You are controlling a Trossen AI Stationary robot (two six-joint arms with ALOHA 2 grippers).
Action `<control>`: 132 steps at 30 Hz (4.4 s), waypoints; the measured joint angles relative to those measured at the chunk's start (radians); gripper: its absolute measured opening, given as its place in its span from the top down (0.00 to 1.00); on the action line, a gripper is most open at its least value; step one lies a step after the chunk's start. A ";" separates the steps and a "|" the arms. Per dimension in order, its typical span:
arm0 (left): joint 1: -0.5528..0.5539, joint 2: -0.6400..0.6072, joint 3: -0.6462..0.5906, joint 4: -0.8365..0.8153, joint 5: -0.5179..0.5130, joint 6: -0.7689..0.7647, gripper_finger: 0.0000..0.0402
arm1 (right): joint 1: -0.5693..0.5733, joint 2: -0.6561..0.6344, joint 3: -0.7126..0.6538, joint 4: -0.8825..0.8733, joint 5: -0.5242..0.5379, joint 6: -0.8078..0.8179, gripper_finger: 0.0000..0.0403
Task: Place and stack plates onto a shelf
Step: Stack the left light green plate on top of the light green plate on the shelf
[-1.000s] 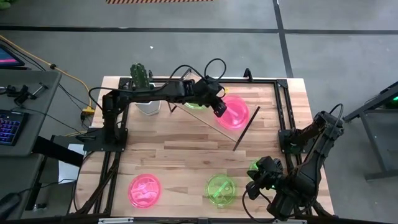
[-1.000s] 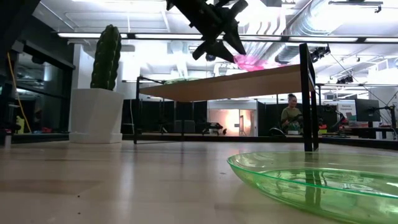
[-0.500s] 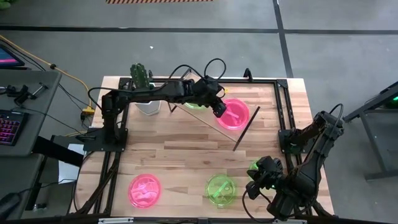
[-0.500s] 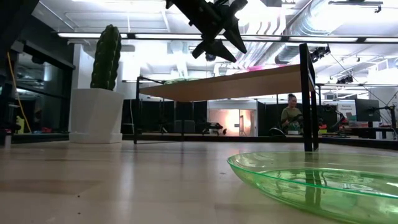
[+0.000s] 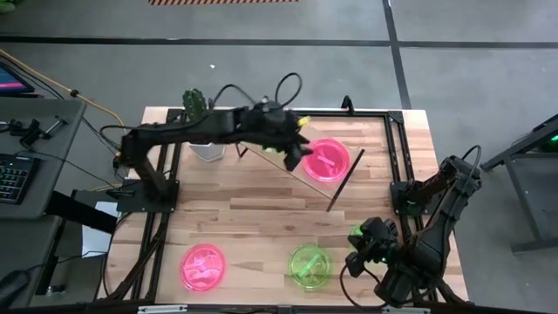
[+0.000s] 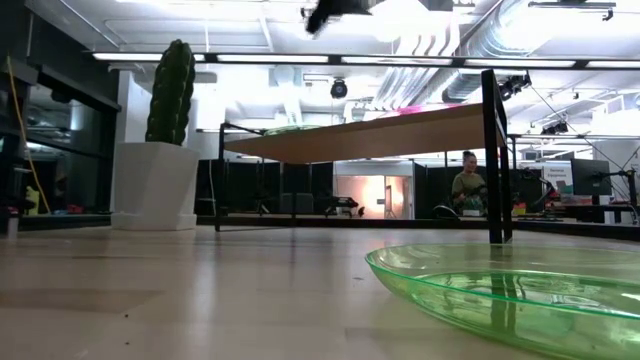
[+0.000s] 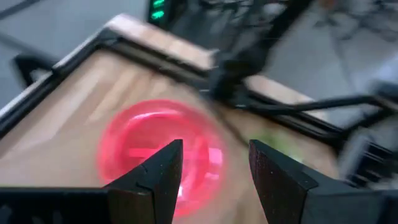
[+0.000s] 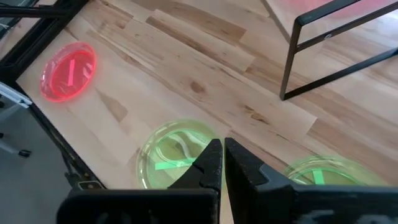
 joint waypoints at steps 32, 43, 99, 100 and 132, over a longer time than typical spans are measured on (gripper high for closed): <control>-0.287 -0.762 -0.871 0.703 -0.312 -0.192 0.57 | -0.054 -0.048 -0.668 1.176 -0.262 0.006 0.97; -0.287 -0.761 -0.871 0.702 -0.307 -0.202 0.57 | -0.134 -0.036 -0.760 1.241 -0.346 -0.011 0.50; -0.280 -0.903 -0.870 0.697 -0.348 -0.131 0.57 | -0.218 0.040 -0.759 1.937 -0.088 -0.257 1.00; -0.280 -0.910 -0.870 0.696 -0.348 -0.131 0.57 | -0.237 0.038 -0.759 1.994 -0.088 -0.301 1.00; -0.280 -0.945 -0.870 0.695 -0.342 -0.115 0.57 | -1.168 -0.166 -0.202 0.898 -0.327 -0.944 1.00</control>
